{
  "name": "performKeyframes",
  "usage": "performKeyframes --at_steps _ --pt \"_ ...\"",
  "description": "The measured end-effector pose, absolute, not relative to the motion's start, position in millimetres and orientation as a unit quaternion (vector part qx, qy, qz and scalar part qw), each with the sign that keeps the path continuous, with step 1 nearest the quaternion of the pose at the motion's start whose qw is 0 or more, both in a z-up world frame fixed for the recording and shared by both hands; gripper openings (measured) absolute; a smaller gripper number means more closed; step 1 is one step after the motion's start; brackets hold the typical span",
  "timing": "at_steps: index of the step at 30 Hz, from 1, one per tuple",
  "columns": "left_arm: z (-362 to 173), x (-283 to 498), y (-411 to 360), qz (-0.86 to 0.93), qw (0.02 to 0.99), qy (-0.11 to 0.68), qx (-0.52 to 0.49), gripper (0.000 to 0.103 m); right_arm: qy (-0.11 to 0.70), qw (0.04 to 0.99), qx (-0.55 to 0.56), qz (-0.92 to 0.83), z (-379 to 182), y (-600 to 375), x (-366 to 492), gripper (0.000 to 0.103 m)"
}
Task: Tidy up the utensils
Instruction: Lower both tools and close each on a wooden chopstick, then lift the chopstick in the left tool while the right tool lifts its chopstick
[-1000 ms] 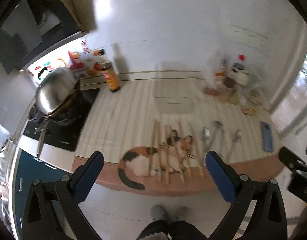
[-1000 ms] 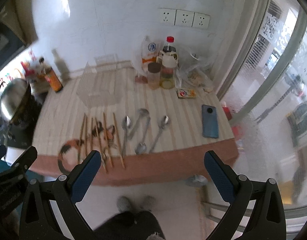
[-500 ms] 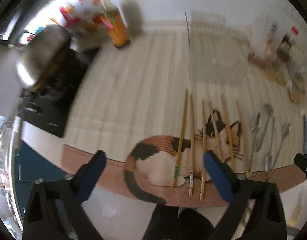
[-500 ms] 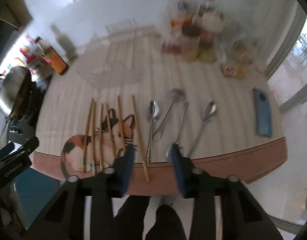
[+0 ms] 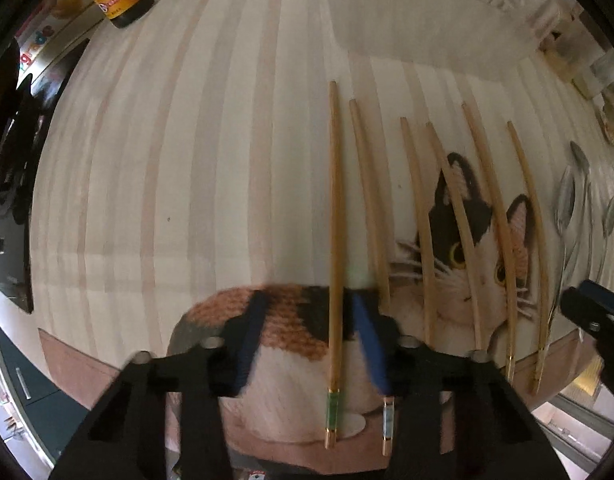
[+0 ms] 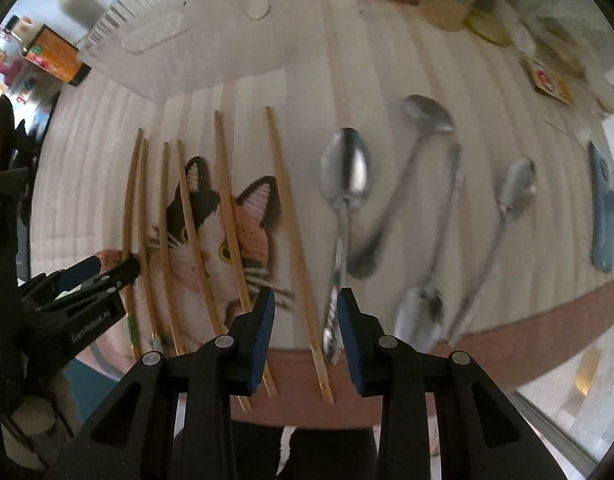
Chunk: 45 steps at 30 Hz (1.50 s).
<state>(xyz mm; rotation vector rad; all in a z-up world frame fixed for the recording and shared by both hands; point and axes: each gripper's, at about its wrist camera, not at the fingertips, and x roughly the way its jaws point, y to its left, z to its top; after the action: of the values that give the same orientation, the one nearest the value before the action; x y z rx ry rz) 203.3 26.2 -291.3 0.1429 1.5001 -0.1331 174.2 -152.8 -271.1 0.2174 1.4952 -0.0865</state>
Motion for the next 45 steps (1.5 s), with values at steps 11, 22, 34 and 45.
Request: performKeyframes --at_steps 11,22,34,45 --pt "-277.5 199.0 65.8 -0.043 0.721 0.692 0.026 0.005 0.703 0.711 0.003 -0.036 -308.4 -114.1 210.6 0.03" --pt "-292.7 206.0 56.9 -0.053 0.722 0.688 0.044 0.006 0.726 0.67 0.147 -0.043 -314.6 -143.8 215.5 0.007" --pt "-292.6 248.3 43.0 -0.074 0.716 0.692 0.054 0.008 0.729 0.677 0.058 -0.088 -322.8 -101.6 199.3 0.008" --pt "-296.6 257.2 38.4 -0.091 0.715 0.69 0.074 0.006 0.725 0.677 0.055 -0.115 -320.0 -93.7 199.6 0.009"
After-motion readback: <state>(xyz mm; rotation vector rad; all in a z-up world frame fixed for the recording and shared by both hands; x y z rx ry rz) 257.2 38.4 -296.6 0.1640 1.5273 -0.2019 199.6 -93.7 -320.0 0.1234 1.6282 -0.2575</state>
